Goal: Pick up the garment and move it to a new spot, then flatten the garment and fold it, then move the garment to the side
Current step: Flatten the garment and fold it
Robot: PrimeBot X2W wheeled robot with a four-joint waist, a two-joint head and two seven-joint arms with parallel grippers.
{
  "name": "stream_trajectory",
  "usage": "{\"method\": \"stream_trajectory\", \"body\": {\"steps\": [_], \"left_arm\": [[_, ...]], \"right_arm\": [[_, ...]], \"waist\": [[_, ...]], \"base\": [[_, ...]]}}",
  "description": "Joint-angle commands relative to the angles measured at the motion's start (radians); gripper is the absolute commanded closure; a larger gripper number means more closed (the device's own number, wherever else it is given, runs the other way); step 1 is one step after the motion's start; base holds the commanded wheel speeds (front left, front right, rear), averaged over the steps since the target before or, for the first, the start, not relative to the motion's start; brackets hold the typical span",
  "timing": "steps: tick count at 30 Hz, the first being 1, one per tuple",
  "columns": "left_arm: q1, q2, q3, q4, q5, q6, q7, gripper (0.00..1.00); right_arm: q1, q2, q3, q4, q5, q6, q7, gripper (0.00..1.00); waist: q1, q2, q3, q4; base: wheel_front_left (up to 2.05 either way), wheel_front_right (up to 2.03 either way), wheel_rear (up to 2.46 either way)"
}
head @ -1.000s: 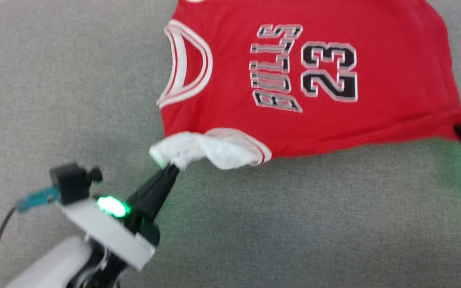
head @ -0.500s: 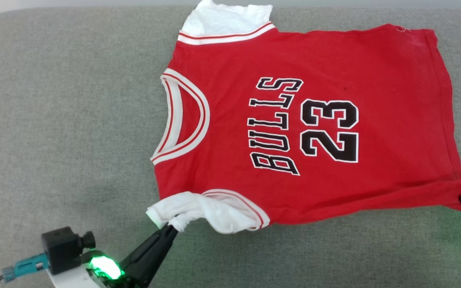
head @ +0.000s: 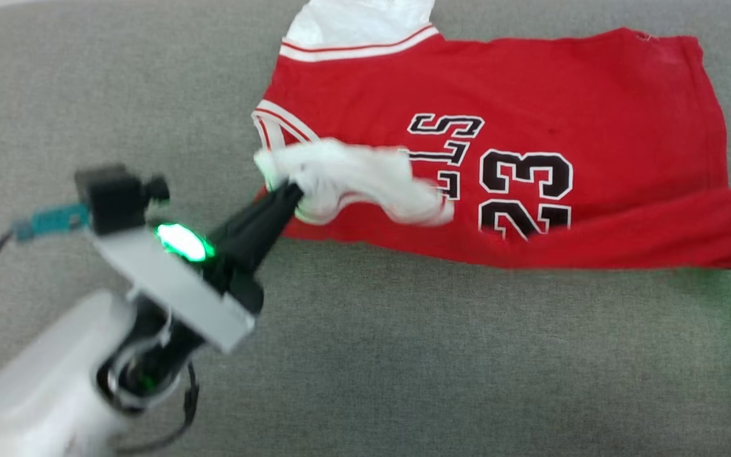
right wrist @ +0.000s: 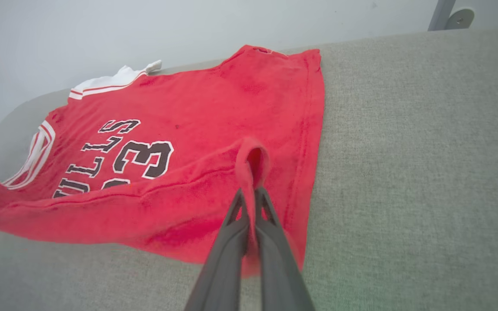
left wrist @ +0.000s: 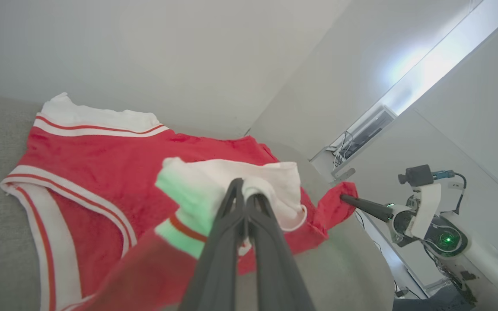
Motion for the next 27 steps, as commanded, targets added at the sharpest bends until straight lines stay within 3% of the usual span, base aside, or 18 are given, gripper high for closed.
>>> {"method": "stream_trajectory", "body": {"steps": [1, 10, 23, 24, 25, 27], "left_arm": [[-0.038, -0.011, -0.008, 0.035, -0.009, 0.003, 0.011, 1.00], [-0.241, -0.073, -0.069, 0.365, -0.063, 0.003, 0.057, 1.00], [-0.305, -0.090, -0.220, 0.571, -0.023, 0.003, -0.016, 1.00], [-0.310, -0.089, -0.229, 0.578, -0.023, 0.003, -0.022, 0.90], [-0.314, -0.087, -0.239, 0.584, -0.027, 0.003, -0.025, 0.69], [-0.326, -0.075, -0.263, 0.588, -0.015, 0.003, -0.037, 0.00]], "right_arm": [[-0.030, 0.010, -0.007, 0.018, -0.011, -0.002, 0.005, 1.00], [-0.208, 0.072, 0.054, 0.156, -0.049, -0.002, -0.004, 1.00], [-0.300, 0.075, 0.172, 0.344, -0.087, -0.002, -0.095, 1.00], [-0.305, 0.071, 0.185, 0.350, -0.091, -0.002, -0.102, 1.00], [-0.305, 0.069, 0.196, 0.356, -0.094, -0.002, -0.110, 1.00], [-0.307, 0.059, 0.208, 0.367, -0.104, -0.002, -0.127, 0.56]], "waist": [[0.0000, -0.0001, 0.023, -0.007], [0.0000, -0.0001, 0.097, -0.049], [0.0000, -0.0001, 0.140, -0.060], [0.0000, -0.0001, 0.136, -0.060], [0.0000, -0.0001, 0.130, -0.060], [0.0000, -0.0001, 0.113, -0.058]], "base": [[0.00, 0.00, 0.00], [0.00, 0.00, 0.00], [0.00, 0.00, 0.00], [0.00, 0.00, 0.00], [0.00, 0.00, 0.00], [0.00, 0.00, 0.00]]}}
